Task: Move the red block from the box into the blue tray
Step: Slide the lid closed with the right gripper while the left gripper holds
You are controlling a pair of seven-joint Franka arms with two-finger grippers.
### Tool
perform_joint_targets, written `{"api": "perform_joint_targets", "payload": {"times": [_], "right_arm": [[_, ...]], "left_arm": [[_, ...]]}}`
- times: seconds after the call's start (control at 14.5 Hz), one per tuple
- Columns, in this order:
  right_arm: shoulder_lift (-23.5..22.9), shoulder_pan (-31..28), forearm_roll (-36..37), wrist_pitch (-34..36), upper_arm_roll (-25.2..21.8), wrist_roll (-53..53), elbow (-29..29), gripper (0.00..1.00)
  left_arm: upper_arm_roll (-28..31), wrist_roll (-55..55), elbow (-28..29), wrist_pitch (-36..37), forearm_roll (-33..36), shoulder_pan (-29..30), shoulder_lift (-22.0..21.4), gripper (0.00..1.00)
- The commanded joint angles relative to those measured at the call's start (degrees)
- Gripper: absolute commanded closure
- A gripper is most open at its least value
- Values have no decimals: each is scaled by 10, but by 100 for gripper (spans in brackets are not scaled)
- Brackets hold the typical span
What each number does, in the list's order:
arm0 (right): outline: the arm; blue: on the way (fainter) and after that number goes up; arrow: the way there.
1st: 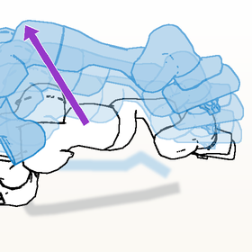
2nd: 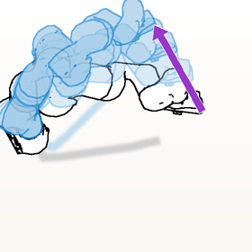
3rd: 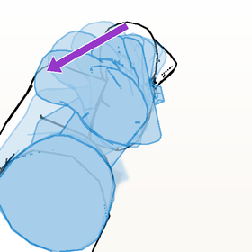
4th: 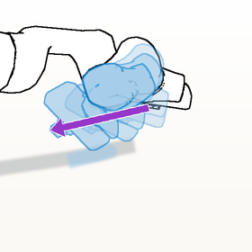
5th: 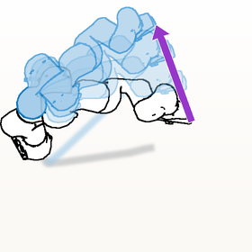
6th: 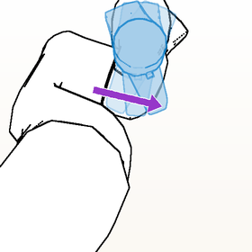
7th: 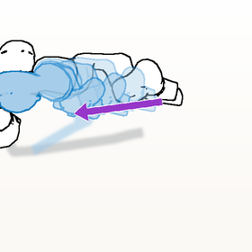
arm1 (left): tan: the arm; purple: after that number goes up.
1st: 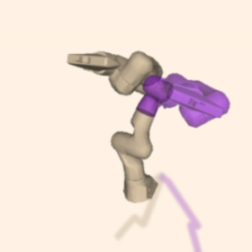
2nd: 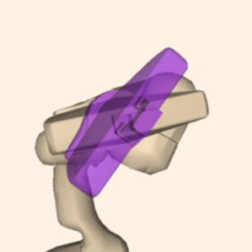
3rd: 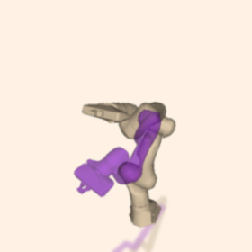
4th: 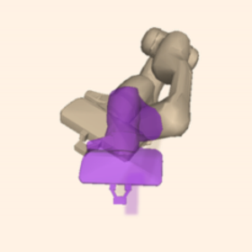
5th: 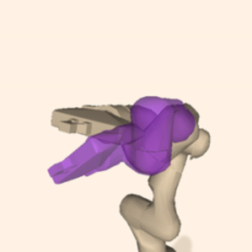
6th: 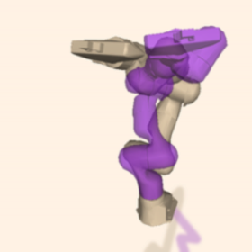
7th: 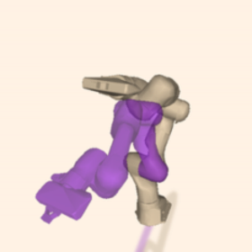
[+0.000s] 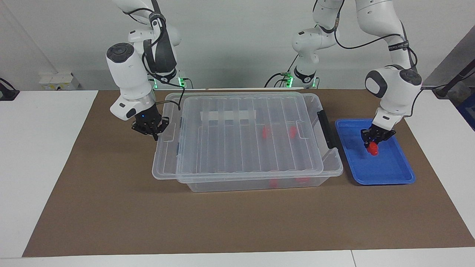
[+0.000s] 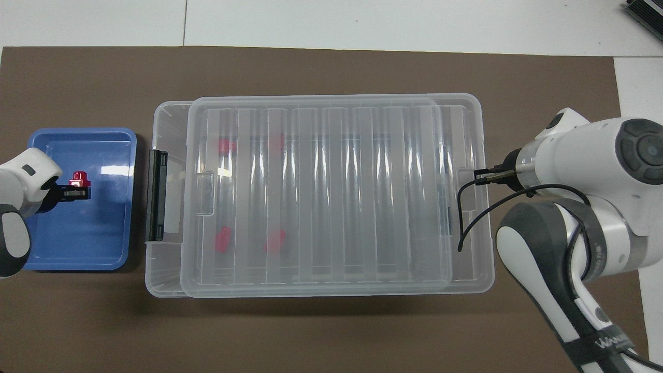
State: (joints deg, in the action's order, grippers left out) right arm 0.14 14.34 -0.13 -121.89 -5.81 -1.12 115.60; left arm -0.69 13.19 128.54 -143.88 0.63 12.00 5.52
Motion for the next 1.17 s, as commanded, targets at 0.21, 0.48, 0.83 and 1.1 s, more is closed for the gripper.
{"api": "perform_joint_targets", "payload": {"times": [0.21, 0.48, 0.83, 1.1], "right_arm": [[-2, 3, -40, -14, 9, -11, -1, 100], [-2, 11, -41, -14, 9, -15, -2, 100], [-2, 11, -48, -14, 17, -14, -2, 100], [-2, 11, -67, -14, 19, -12, -2, 100]], "left_arm": [[0, 3, 1, -51, -8, 0, 34, 96], [0, 3, 1, -69, -8, 0, 49, 96], [0, 3, 3, -99, -8, 0, 73, 95], [0, 3, 1, -103, -8, 0, 76, 50]]}}
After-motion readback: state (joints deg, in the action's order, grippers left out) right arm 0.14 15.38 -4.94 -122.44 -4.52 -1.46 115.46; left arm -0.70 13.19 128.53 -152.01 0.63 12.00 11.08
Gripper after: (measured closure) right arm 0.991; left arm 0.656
